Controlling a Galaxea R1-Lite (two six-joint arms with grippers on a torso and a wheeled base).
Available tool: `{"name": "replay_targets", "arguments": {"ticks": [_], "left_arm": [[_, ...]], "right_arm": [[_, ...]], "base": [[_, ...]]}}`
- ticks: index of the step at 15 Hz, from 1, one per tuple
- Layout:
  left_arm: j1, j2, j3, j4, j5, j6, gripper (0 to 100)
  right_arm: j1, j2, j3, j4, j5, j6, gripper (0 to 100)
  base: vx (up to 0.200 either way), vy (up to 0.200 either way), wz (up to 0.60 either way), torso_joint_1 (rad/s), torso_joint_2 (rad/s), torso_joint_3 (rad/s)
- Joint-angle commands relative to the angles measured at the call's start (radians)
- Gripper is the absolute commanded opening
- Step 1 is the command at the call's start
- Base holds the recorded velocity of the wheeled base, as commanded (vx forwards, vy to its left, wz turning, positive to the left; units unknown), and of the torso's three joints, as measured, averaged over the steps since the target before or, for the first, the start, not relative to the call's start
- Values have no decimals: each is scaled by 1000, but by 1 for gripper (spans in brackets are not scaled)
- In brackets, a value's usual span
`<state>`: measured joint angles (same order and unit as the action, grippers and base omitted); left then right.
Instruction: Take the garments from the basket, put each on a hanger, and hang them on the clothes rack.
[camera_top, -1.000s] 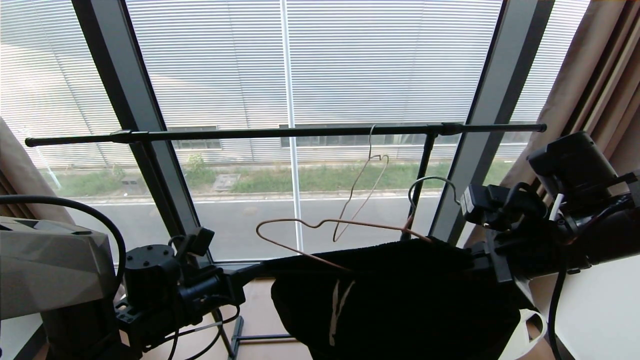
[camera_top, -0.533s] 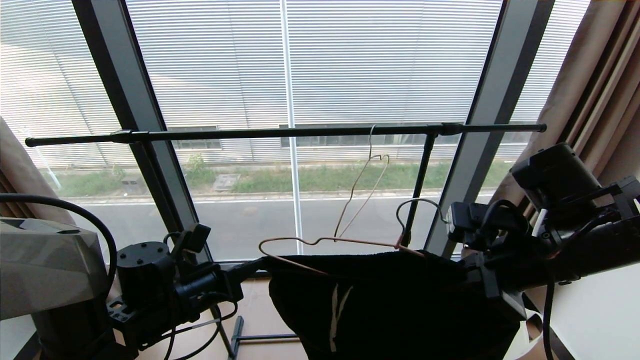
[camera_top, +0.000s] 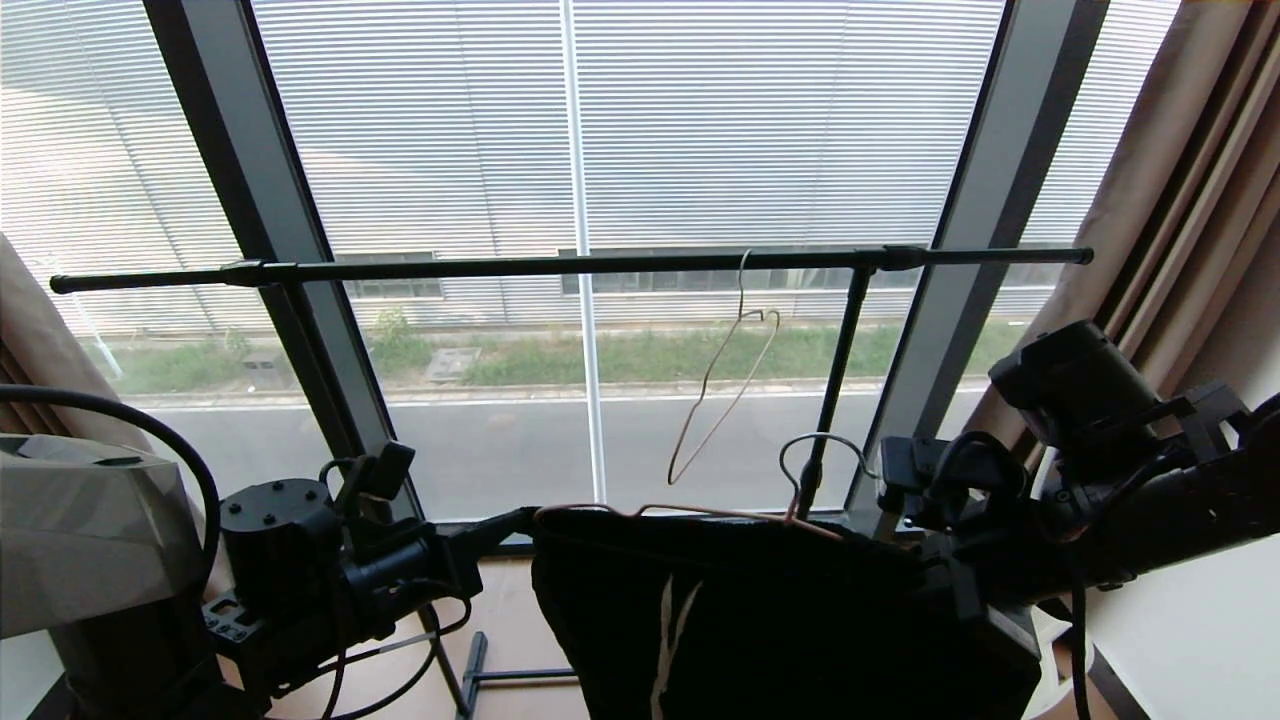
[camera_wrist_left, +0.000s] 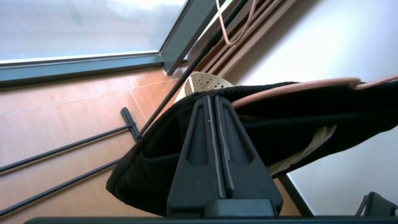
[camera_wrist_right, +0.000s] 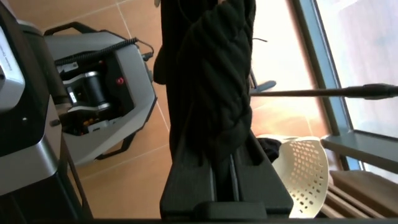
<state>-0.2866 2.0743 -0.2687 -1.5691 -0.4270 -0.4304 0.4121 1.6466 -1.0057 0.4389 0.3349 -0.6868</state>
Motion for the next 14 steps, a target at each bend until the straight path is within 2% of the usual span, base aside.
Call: {"name": "replay_targets", "arguments": {"ticks": [1, 10, 12, 14], "left_arm": [[0, -10, 2, -2, -1, -1, 0], [-22, -132, -3, -2, -4, 9, 0], [-54, -141, -43, 17, -4, 133, 0], [-80, -192, -113, 173, -4, 190, 0]], "right_arm": [[1, 27, 4, 0, 0, 0, 0], [2, 64, 3, -8, -20, 1, 0], [2, 62, 1, -22, -19, 1, 0], [4, 62, 12, -57, -19, 1, 0]], "base": [[0, 0, 0, 0, 0, 0], [0, 0, 0, 0, 0, 0], [0, 0, 0, 0, 0, 0], [0, 0, 0, 0, 0, 0]]}}
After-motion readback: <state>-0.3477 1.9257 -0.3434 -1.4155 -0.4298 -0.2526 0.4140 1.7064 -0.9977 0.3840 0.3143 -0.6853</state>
